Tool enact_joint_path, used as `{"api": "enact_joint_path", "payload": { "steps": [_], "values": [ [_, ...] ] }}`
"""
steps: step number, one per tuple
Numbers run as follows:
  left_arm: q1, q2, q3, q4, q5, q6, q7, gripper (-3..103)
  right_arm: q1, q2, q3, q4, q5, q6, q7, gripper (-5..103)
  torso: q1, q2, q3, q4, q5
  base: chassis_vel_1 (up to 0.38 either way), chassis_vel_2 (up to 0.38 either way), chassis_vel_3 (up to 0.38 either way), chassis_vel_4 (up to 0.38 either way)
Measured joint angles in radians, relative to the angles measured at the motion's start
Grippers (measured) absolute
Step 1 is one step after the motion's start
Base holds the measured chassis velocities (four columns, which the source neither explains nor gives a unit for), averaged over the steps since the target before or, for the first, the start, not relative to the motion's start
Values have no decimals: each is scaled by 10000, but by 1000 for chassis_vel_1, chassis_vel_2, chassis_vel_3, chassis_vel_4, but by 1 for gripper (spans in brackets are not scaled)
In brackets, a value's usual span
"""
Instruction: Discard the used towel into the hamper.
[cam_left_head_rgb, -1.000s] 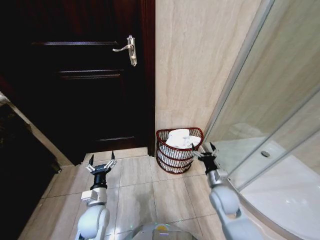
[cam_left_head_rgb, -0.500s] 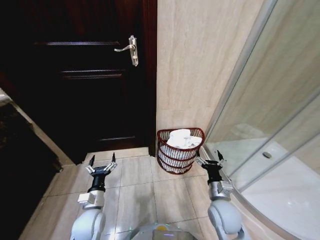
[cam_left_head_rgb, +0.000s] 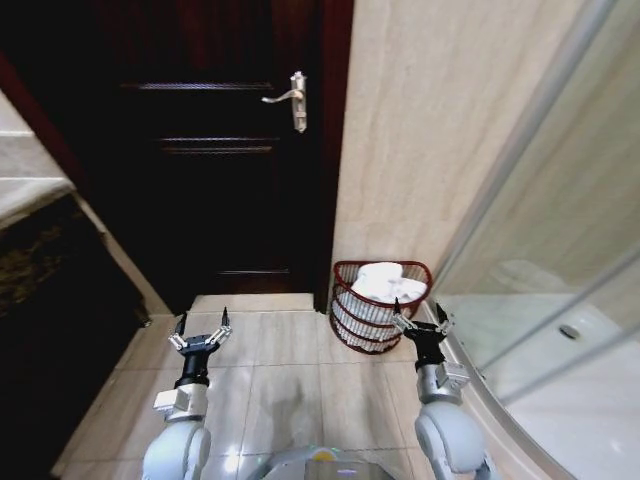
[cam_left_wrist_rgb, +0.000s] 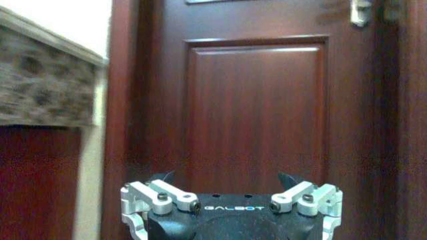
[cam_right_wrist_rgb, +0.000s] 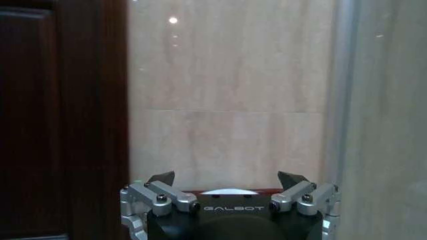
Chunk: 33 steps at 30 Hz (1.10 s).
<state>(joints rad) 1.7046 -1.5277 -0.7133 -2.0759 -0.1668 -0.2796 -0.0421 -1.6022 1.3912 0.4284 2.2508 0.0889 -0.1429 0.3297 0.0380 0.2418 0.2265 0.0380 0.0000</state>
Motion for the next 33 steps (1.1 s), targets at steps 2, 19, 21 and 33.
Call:
{"api": "enact_joint_path", "payload": {
  "steps": [2,19,21,33],
  "values": [
    [-61,-35,10,109,76,-193,-78,100,15,17,3,0,5,-44,16,100,0,0,0,2,-1,98,110,95,99],
    [-192,126,40,170,174,-222,5,100,-91,159,65,-217,-136,-73,23,100,0,0,0,-1,0,22,19,24,19],
    [-210,129,56,171,187,-205,5,100,-113,180,75,-207,-159,-73,33,100,0,0,0,0,0,0,0,0,0],
    [-172,152,69,158,192,-225,-36,100,-325,292,1,6,-286,-88,76,100,0,0,0,0,0,0,0,0,0]
  ]
}}
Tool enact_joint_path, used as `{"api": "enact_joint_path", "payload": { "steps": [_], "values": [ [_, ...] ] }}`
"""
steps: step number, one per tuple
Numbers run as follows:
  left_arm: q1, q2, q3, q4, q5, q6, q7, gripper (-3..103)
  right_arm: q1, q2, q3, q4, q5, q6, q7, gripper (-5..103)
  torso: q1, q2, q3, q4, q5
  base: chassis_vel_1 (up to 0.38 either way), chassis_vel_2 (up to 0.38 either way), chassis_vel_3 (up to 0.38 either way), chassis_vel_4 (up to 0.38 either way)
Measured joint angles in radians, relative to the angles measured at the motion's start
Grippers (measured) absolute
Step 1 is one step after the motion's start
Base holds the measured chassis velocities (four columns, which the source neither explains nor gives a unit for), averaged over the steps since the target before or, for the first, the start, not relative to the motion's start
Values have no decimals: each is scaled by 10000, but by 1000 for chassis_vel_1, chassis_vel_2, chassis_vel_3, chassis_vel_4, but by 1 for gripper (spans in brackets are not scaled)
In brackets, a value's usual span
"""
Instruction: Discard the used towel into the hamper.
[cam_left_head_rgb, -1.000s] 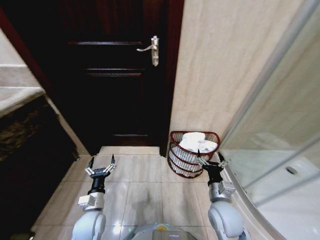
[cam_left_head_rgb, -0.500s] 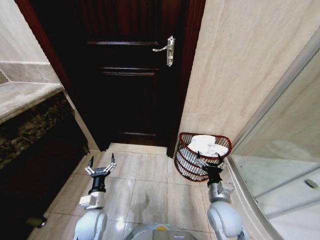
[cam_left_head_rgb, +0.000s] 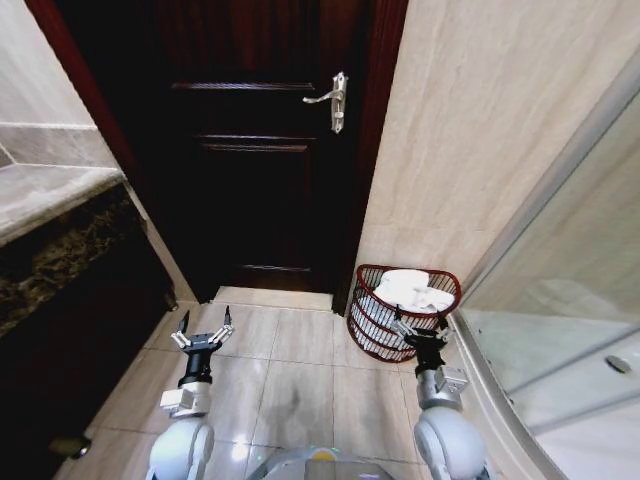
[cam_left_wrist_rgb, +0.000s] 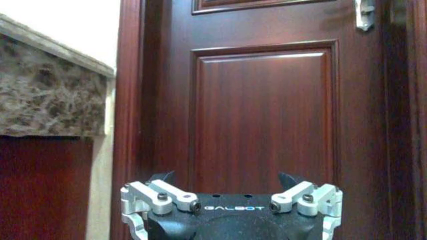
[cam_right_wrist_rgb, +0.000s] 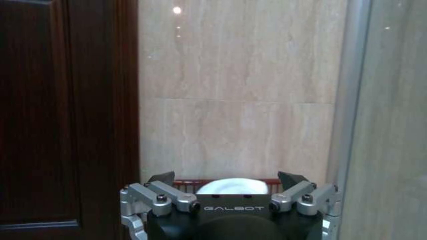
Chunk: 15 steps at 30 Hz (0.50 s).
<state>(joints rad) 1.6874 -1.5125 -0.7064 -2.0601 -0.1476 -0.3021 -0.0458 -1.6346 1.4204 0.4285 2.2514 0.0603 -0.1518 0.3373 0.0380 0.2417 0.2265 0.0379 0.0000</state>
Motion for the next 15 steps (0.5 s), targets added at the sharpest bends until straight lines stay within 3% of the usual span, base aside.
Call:
{"api": "enact_joint_path", "payload": {
  "steps": [15],
  "values": [
    [-3,42,50,23,-130,-291,-12,100,-266,24,8,135,-106,44,-24,100,0,0,0,0,0,-12,-11,-15,-13]
  ]
}}
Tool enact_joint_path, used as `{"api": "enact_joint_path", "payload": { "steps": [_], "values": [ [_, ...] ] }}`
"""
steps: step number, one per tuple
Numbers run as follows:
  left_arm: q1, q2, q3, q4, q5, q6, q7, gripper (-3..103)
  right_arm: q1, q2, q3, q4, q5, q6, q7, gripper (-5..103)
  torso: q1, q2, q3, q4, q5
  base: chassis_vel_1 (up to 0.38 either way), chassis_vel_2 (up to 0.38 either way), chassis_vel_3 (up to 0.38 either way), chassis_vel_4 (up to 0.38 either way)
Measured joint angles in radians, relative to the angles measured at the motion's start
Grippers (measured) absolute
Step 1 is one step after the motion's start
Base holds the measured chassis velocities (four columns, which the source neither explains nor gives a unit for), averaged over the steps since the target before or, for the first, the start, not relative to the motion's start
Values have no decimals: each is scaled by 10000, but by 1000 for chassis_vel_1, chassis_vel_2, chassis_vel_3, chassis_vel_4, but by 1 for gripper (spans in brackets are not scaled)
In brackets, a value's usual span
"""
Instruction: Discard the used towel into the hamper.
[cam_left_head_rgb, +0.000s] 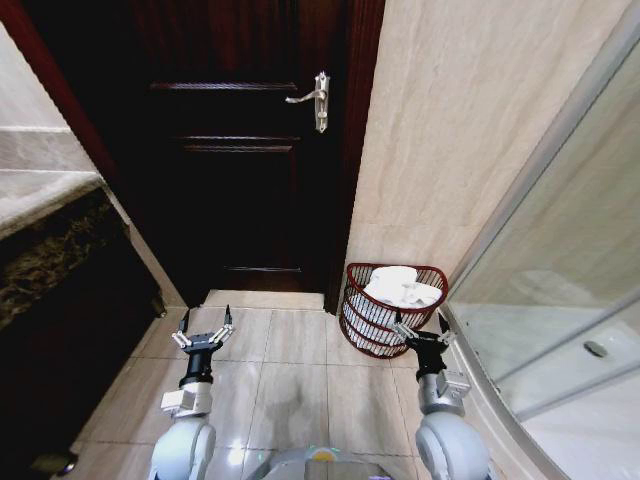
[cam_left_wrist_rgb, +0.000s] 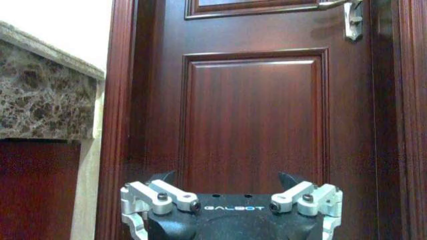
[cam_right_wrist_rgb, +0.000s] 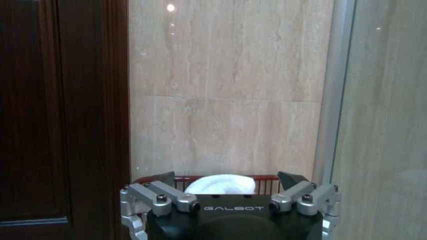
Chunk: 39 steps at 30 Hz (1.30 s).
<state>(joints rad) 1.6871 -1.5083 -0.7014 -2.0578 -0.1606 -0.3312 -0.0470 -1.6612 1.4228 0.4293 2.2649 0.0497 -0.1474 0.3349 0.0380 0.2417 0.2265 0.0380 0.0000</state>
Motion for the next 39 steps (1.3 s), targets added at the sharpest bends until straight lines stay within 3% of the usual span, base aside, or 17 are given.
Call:
{"api": "enact_joint_path", "payload": {
  "steps": [11,20,27,39],
  "values": [
    [23,95,-33,-34,-180,-21,-5,100,-150,76,-61,102,-38,22,-20,100,0,0,0,0,0,0,0,0,0],
    [141,126,-96,-174,-278,290,34,100,-355,89,-84,258,-114,46,-52,100,0,0,0,-1,0,0,0,0,0],
    [28,104,-47,-16,-169,-146,-138,100,-510,124,-85,327,-223,122,-68,100,0,0,0,0,0,0,0,0,0],
    [9,59,-10,-45,-163,-89,-140,100,-637,156,-129,344,-148,217,-86,100,0,0,0,0,0,0,0,0,0]
  ]
}}
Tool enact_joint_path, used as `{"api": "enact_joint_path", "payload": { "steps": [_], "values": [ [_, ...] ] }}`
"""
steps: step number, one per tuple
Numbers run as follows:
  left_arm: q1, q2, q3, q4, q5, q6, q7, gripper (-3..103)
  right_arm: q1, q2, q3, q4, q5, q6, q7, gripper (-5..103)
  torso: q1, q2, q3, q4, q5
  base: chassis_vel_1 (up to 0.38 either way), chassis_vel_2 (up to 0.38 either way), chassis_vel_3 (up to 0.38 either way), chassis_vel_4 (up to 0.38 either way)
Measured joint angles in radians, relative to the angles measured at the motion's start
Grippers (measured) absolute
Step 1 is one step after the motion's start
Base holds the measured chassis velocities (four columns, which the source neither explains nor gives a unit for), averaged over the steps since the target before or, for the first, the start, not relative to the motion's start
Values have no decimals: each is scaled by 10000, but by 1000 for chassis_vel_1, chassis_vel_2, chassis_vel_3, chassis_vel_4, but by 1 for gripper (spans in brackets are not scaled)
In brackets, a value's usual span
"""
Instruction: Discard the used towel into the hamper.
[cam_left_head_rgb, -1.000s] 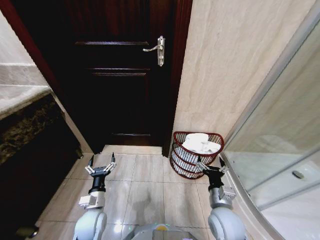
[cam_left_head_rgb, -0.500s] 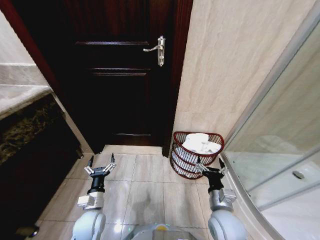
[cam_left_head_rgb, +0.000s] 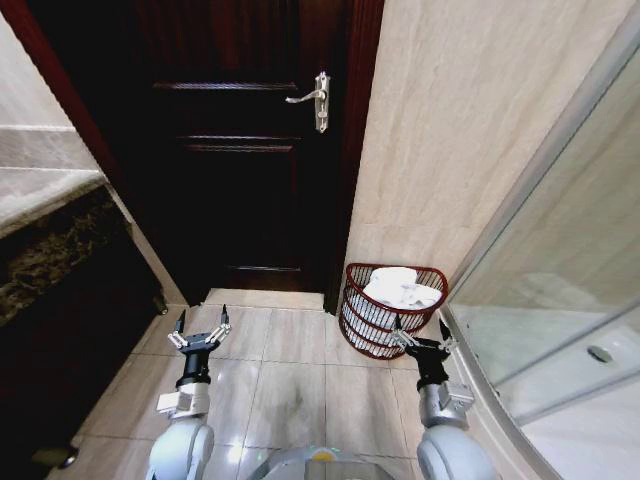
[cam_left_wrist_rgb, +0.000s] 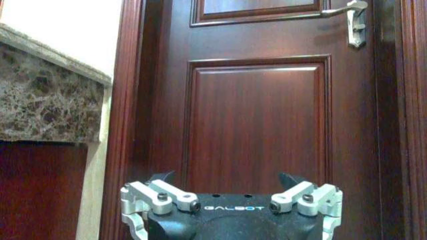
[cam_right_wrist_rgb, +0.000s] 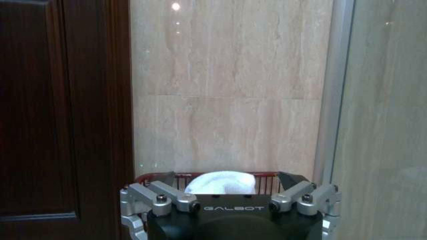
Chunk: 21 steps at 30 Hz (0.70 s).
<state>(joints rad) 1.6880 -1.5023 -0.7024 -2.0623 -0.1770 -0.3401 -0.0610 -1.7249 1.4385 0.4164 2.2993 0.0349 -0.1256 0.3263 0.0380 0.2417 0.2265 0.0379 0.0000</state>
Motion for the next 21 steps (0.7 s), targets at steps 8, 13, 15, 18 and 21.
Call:
{"api": "enact_joint_path", "payload": {
  "steps": [8,13,15,18,21],
  "values": [
    [5,-39,4,46,88,8,-92,100,88,-64,33,24,299,-30,-28,100,0,0,0,1,0,0,0,0,0],
    [30,-2,53,38,84,-21,-87,100,141,-80,191,-135,168,30,39,100,0,0,0,0,-1,0,0,0,0],
    [122,64,123,-96,6,105,35,100,156,-80,298,-266,-71,201,-14,100,0,0,0,0,-1,0,0,0,0],
    [310,294,279,-487,-288,632,256,100,192,-53,545,-565,-669,674,-185,100,0,0,0,0,1,0,0,0,0],
    [374,638,315,-1278,-819,1920,522,100,75,51,681,-383,-856,751,-442,100,0,0,0,0,1,0,0,0,0]
  ]
}}
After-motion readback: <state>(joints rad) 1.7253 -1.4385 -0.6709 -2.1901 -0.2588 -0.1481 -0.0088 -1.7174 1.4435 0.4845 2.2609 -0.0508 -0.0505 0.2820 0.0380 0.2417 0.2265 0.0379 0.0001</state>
